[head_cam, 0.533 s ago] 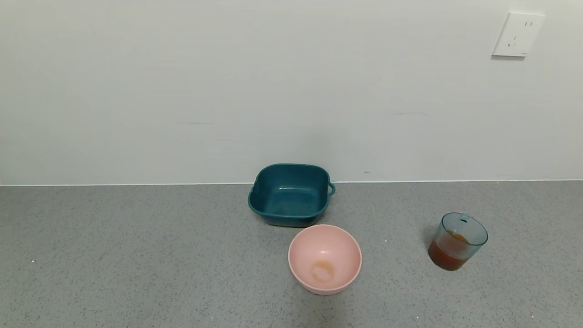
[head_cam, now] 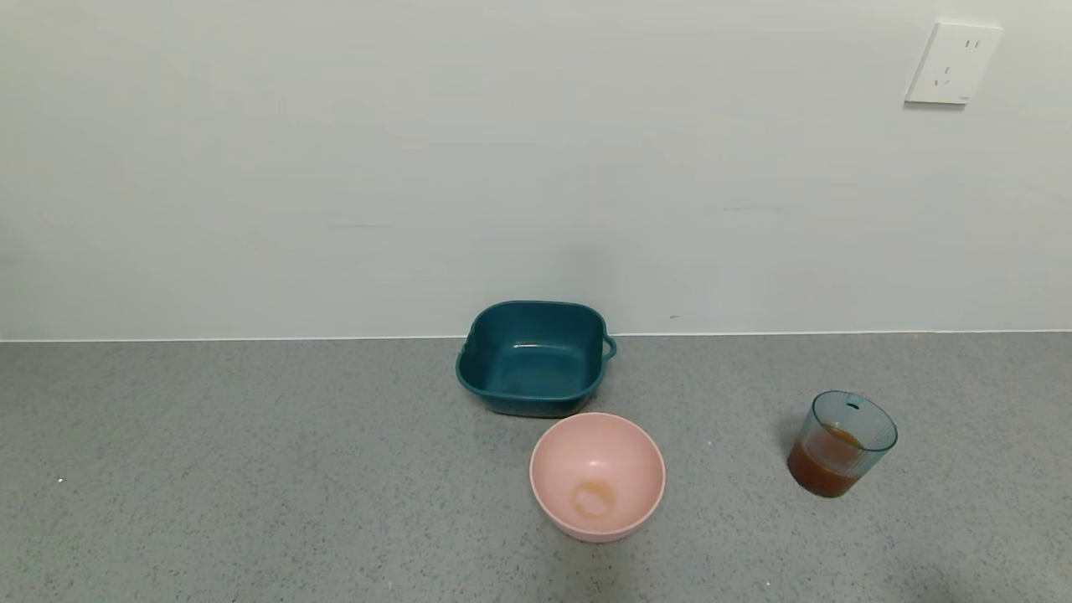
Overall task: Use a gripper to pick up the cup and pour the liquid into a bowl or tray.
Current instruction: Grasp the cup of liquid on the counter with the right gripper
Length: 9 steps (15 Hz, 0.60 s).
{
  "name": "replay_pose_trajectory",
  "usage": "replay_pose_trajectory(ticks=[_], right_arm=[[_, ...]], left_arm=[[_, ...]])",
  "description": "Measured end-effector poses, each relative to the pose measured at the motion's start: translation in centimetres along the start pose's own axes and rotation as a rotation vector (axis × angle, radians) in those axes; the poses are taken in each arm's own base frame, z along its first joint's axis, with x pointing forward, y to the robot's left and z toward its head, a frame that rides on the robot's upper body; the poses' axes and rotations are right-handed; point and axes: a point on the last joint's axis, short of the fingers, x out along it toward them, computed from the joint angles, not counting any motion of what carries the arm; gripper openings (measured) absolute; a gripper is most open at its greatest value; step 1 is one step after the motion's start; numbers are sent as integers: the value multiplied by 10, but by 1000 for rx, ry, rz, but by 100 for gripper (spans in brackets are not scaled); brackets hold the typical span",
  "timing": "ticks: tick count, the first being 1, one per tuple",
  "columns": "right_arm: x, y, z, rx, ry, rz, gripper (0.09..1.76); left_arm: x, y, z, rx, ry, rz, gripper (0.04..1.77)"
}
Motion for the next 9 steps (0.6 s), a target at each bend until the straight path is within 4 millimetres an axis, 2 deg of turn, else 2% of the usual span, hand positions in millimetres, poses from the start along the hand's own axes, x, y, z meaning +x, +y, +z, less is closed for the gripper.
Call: replay_pose_trajectory(ticks=[9], right_arm=[[62, -5, 23, -26, 151, 57, 171]], left_arm=[[0, 0, 0, 0, 0, 0, 172]])
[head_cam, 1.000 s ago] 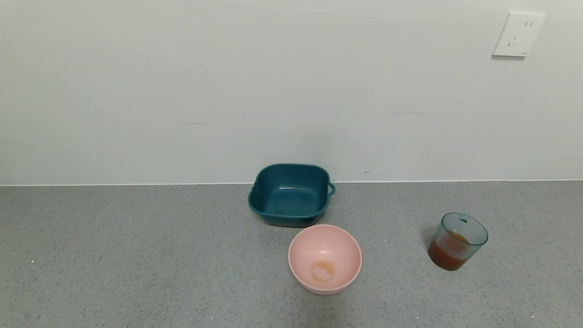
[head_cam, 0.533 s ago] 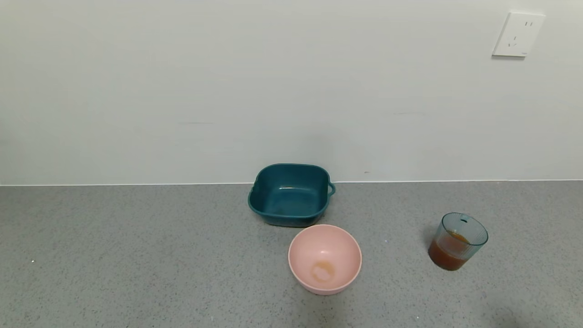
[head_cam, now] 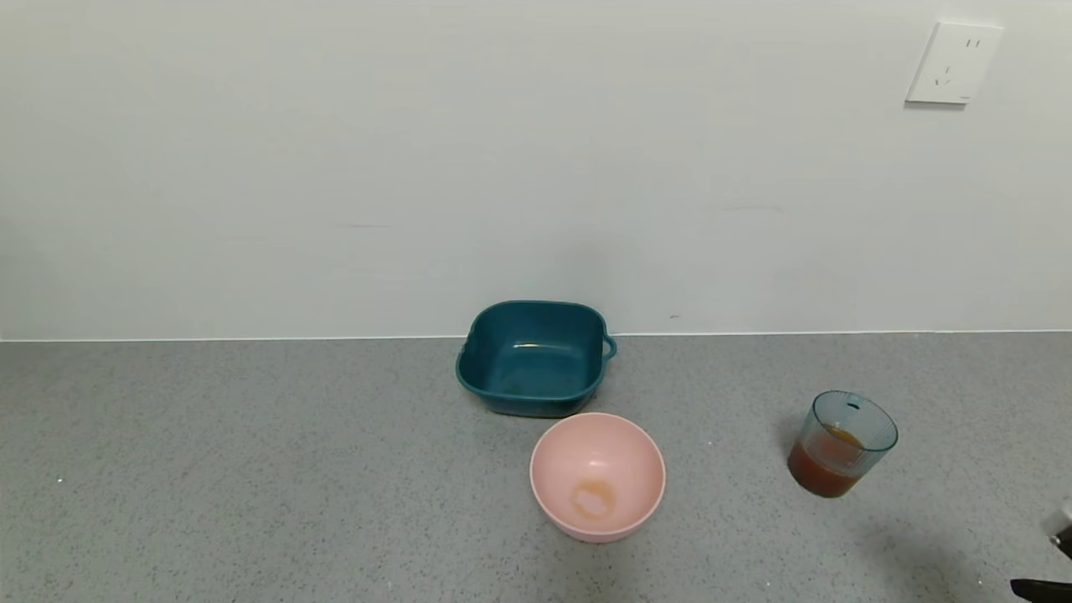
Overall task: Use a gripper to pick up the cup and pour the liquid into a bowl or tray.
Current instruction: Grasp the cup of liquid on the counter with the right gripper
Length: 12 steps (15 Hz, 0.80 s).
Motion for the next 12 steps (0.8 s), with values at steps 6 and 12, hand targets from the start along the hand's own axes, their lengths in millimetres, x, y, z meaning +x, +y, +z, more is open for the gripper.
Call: replay_pose_trajectory(ticks=[6, 12], right_arm=[[39, -7, 14, 9, 18, -7, 171], [78, -14, 22, 14, -25, -18, 171]], left_arm=[[0, 0, 0, 0, 0, 0, 172], [0, 0, 0, 0, 0, 0, 172]])
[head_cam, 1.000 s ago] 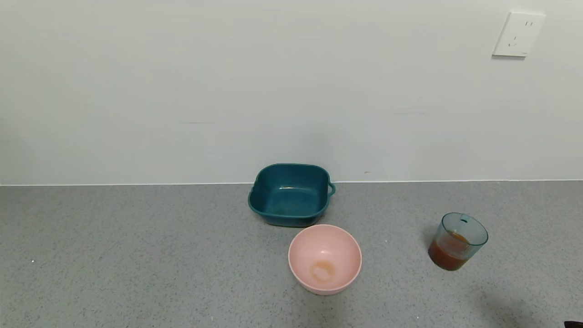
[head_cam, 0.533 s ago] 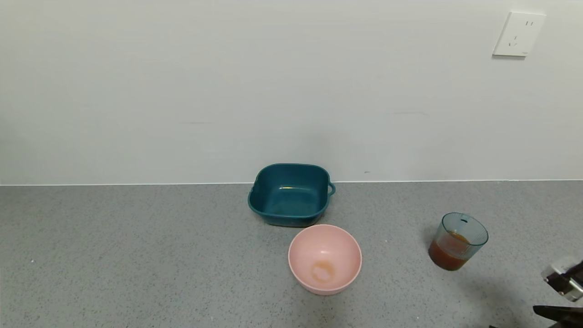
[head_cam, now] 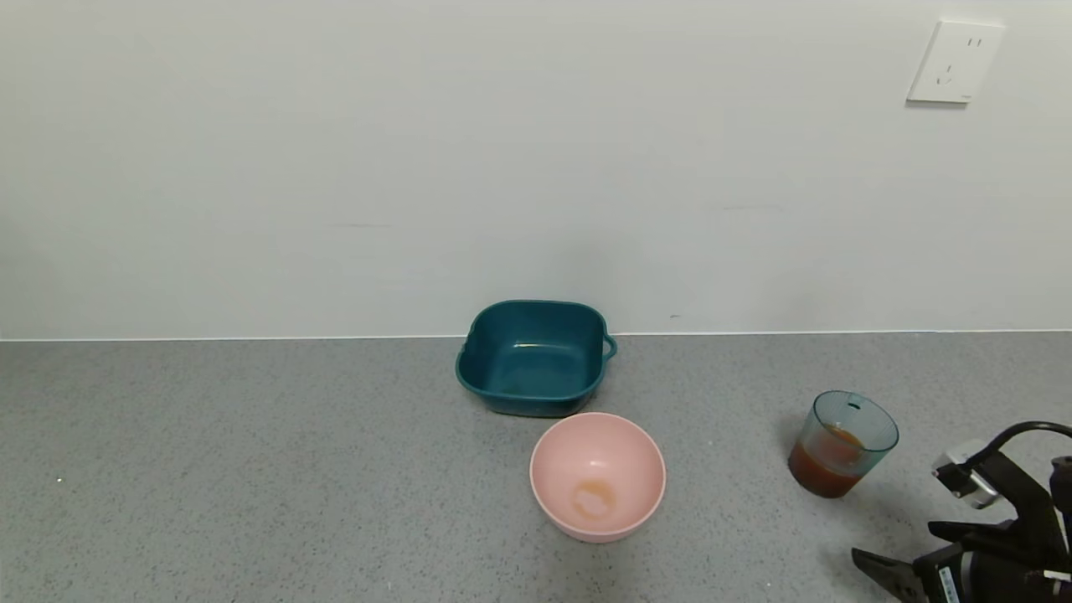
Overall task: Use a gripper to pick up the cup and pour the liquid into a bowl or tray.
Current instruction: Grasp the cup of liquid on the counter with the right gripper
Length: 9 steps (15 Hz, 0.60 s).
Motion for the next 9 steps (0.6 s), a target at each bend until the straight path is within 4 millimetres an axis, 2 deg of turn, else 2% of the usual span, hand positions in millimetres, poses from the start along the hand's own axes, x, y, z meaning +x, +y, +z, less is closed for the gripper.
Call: replay_pose_trajectory(ticks=[9], right_arm=[[23, -3, 7, 54, -137, -14, 171]], left_arm=[[0, 0, 0, 0, 0, 0, 172]])
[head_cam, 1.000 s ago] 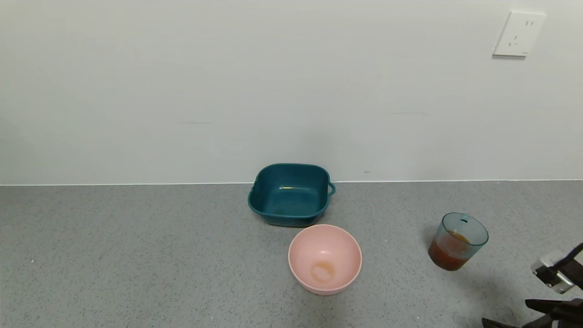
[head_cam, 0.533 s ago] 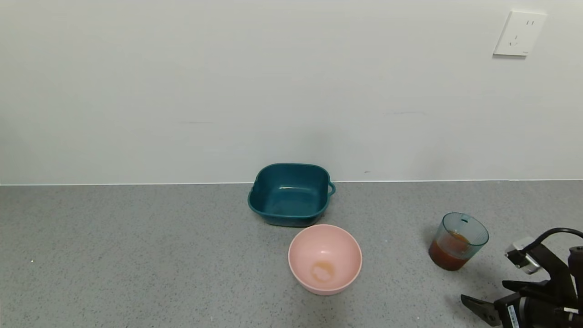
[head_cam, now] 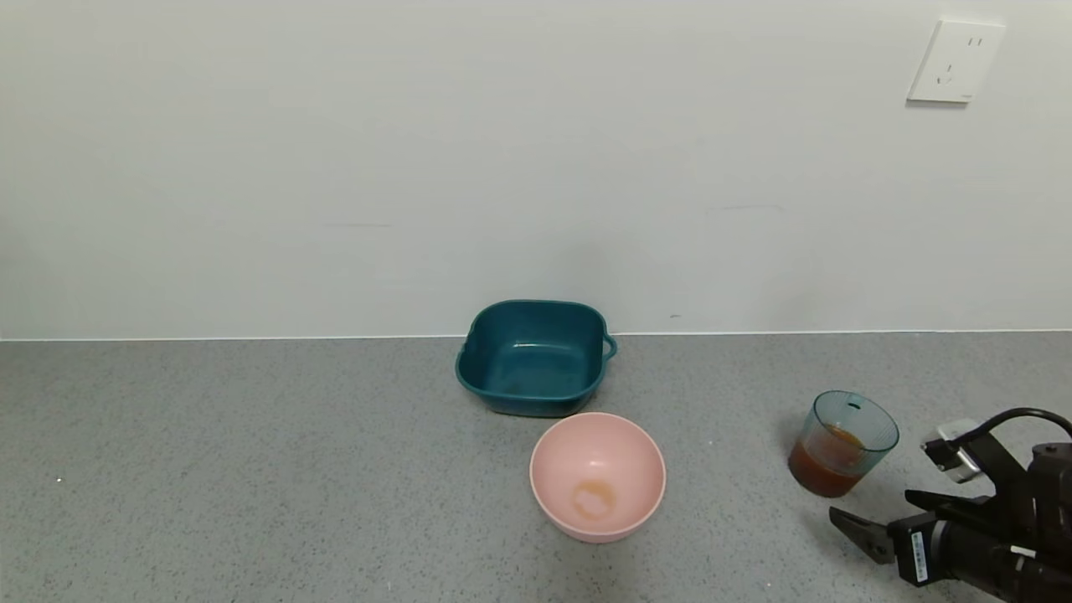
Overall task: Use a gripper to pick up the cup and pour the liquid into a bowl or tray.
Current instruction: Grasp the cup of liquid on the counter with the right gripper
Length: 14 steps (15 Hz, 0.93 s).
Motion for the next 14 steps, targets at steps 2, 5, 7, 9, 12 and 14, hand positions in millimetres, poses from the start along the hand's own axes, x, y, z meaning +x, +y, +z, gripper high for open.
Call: replay_pose_trajectory(ticks=[2, 5, 7, 9, 12, 14], right_arm=[[5, -2, 2, -1, -32, -11, 171], [13, -4, 6, -4, -96, -37, 171], [19, -4, 6, -7, -132, -44, 171], [27, -5, 5, -8, -162, -46, 171], [37, -6, 2, -10, -204, -48, 171], [44, -7, -1, -11, -226, -50, 171]], left_arm=[[0, 0, 0, 0, 0, 0, 172], [0, 0, 0, 0, 0, 0, 172], [0, 0, 0, 0, 0, 0, 172], [0, 0, 0, 0, 0, 0, 172], [0, 0, 0, 0, 0, 0, 172], [0, 0, 0, 0, 0, 0, 172]])
